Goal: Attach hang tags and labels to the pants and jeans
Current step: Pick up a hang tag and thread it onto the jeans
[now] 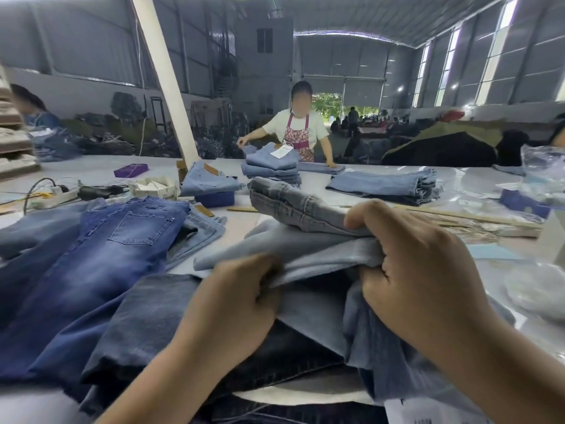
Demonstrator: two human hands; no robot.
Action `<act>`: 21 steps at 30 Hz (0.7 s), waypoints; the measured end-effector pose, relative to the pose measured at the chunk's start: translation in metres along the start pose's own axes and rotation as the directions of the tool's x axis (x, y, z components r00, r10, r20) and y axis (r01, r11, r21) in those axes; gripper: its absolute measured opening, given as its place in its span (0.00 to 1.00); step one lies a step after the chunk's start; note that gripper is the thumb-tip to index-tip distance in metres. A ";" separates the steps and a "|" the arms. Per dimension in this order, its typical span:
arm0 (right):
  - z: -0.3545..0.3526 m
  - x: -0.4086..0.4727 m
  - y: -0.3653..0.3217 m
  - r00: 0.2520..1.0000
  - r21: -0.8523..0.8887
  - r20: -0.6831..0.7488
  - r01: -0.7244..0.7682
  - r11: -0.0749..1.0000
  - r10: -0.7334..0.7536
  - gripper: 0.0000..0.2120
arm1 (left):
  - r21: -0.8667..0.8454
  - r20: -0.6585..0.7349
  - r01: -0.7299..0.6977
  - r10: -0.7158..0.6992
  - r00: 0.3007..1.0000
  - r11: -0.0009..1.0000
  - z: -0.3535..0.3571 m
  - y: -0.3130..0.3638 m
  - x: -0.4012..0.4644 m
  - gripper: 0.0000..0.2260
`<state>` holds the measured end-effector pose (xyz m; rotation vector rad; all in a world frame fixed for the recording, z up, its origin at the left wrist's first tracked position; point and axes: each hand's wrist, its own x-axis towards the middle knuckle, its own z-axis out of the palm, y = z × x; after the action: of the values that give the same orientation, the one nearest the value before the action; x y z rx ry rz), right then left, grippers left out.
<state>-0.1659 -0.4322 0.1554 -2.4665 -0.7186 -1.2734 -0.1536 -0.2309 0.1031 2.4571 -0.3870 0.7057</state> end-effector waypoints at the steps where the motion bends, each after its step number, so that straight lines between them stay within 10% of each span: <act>1: -0.002 0.000 0.002 1.000 -0.001 -0.010 0.014 1.000 -0.014 0.22 | 0.034 -0.063 -0.036 0.038 0.997 0.999 -0.009 0.004 0.008 0.14; 8: -0.016 0.012 0.010 0.997 0.079 0.017 0.078 0.994 -0.080 0.23 | 0.282 -0.369 -0.208 0.306 0.878 0.937 -0.062 0.034 0.053 0.19; 16: -0.013 0.037 -0.012 0.927 0.066 0.356 0.101 0.993 -0.118 0.32 | 0.376 -0.181 -0.339 0.427 0.886 0.863 -0.056 0.010 0.036 0.15; 21: 0.011 0.061 -0.030 0.972 0.076 0.208 0.095 0.993 -0.109 0.14 | 0.014 -0.221 -0.217 0.214 0.952 0.976 -0.056 0.002 0.018 0.10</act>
<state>-0.1450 -0.3836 0.1990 -2.5659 -0.9351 -1.0113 -0.1614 -0.2024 0.1537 2.3156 -0.5754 1.0543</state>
